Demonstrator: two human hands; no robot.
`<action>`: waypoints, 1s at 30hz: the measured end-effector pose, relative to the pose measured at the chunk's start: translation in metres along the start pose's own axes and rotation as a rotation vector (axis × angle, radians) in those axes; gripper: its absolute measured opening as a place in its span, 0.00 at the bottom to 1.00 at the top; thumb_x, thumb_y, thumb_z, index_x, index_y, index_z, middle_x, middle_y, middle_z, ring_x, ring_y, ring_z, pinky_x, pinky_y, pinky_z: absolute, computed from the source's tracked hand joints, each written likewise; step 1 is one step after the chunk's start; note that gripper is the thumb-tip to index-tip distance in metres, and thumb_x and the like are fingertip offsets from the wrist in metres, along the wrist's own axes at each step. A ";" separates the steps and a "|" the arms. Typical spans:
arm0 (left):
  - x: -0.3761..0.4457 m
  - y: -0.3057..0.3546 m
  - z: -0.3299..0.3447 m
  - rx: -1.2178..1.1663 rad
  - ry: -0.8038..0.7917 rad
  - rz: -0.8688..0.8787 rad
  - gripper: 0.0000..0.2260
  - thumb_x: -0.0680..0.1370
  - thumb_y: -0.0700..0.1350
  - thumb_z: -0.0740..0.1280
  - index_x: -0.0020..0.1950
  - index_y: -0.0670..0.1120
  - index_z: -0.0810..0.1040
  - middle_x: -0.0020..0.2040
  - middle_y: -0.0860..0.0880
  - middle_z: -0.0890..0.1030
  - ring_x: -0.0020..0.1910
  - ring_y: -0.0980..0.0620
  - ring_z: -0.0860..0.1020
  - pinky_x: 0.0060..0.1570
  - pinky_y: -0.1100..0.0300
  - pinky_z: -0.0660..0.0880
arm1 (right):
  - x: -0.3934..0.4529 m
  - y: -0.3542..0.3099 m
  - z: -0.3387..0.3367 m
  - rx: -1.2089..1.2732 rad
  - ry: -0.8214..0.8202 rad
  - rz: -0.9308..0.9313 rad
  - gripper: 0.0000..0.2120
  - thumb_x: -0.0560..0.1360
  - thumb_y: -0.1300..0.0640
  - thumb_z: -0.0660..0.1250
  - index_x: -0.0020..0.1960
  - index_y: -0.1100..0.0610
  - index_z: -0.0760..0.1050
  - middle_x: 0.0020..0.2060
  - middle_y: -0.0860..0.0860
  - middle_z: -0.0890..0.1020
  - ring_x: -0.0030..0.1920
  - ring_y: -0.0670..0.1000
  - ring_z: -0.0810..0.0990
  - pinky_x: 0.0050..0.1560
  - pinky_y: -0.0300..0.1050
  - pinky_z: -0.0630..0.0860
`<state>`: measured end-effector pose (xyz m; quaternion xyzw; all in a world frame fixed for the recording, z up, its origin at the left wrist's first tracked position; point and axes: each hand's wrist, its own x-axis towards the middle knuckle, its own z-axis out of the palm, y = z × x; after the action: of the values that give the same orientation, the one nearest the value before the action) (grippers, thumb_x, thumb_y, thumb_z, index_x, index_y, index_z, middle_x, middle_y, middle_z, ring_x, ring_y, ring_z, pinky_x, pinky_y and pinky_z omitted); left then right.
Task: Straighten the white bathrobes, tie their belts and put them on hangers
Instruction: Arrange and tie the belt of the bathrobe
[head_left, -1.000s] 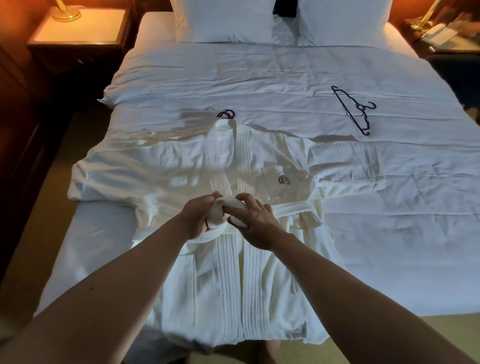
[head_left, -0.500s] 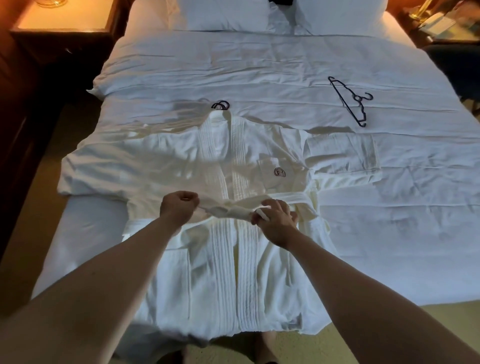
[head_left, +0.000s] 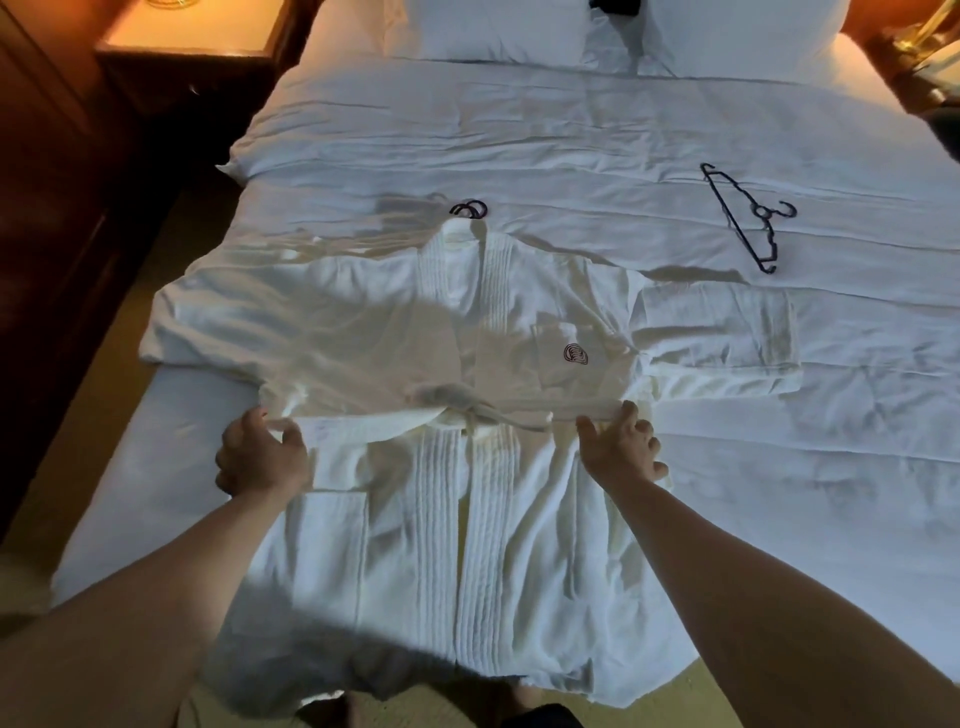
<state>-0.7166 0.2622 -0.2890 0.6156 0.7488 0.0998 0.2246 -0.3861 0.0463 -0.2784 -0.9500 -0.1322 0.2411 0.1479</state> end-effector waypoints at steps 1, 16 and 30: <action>0.005 -0.004 0.004 -0.006 -0.023 -0.055 0.22 0.79 0.51 0.66 0.72 0.49 0.70 0.70 0.38 0.71 0.65 0.30 0.71 0.64 0.37 0.68 | 0.009 -0.001 0.001 -0.022 -0.007 -0.001 0.32 0.79 0.36 0.60 0.75 0.54 0.58 0.69 0.58 0.69 0.69 0.61 0.67 0.64 0.61 0.63; 0.048 -0.019 0.028 0.100 -0.191 0.059 0.28 0.79 0.66 0.61 0.66 0.44 0.70 0.64 0.32 0.73 0.60 0.29 0.74 0.60 0.42 0.72 | 0.029 0.019 0.019 -0.207 0.076 -0.132 0.23 0.82 0.37 0.53 0.64 0.56 0.64 0.58 0.59 0.80 0.59 0.64 0.77 0.54 0.57 0.69; 0.073 -0.032 0.028 0.158 -0.088 0.053 0.28 0.82 0.60 0.59 0.67 0.36 0.65 0.66 0.28 0.69 0.65 0.27 0.69 0.64 0.38 0.66 | 0.041 0.060 0.001 -0.096 0.089 0.028 0.15 0.79 0.47 0.56 0.60 0.55 0.69 0.56 0.59 0.79 0.52 0.63 0.77 0.53 0.55 0.75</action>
<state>-0.7416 0.3220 -0.3427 0.6548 0.7271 0.0192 0.2054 -0.3407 0.0044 -0.3167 -0.9676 -0.1238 0.1939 0.1044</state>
